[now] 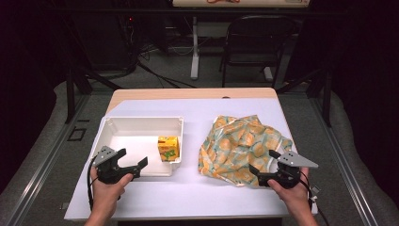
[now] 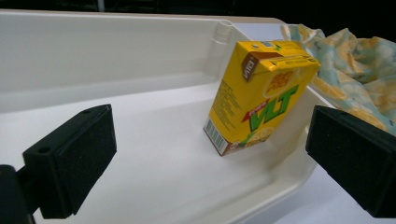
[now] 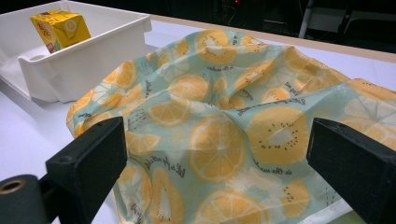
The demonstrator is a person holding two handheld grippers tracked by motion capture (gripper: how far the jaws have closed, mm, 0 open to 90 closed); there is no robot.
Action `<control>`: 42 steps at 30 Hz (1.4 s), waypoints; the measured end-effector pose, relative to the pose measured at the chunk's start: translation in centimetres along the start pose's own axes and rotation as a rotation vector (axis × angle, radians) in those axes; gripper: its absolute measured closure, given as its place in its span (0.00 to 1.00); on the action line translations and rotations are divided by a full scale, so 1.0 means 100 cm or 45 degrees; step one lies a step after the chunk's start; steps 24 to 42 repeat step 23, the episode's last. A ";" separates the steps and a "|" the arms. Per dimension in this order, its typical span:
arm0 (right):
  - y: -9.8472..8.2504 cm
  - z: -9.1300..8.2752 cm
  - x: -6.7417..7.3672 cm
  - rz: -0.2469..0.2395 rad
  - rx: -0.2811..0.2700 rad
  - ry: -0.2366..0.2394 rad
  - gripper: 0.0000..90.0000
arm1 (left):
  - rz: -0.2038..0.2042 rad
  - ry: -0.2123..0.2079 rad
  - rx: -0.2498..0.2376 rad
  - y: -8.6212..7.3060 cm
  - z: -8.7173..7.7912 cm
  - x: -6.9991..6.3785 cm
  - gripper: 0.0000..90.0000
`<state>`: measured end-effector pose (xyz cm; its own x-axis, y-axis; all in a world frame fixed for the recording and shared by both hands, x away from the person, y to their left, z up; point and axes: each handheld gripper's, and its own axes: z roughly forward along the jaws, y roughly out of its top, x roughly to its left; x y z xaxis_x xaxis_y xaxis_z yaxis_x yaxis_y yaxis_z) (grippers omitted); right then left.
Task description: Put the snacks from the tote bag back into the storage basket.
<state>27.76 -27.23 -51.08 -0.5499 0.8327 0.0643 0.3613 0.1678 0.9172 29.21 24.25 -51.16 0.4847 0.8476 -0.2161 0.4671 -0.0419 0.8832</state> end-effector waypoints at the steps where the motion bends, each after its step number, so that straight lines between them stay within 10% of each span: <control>1: 0.000 0.000 0.000 -0.002 0.002 -0.002 0.05 | 0.010 -0.007 -0.004 -0.001 -0.003 0.000 0.00; 17: -0.002 0.002 0.000 0.000 0.014 -0.005 0.05 | -0.015 0.021 -0.007 -0.023 -0.036 0.012 0.00; 42: 0.000 0.002 0.004 -0.017 0.015 -0.003 0.04 | -0.003 0.008 0.004 -0.020 -0.030 0.010 0.00</control>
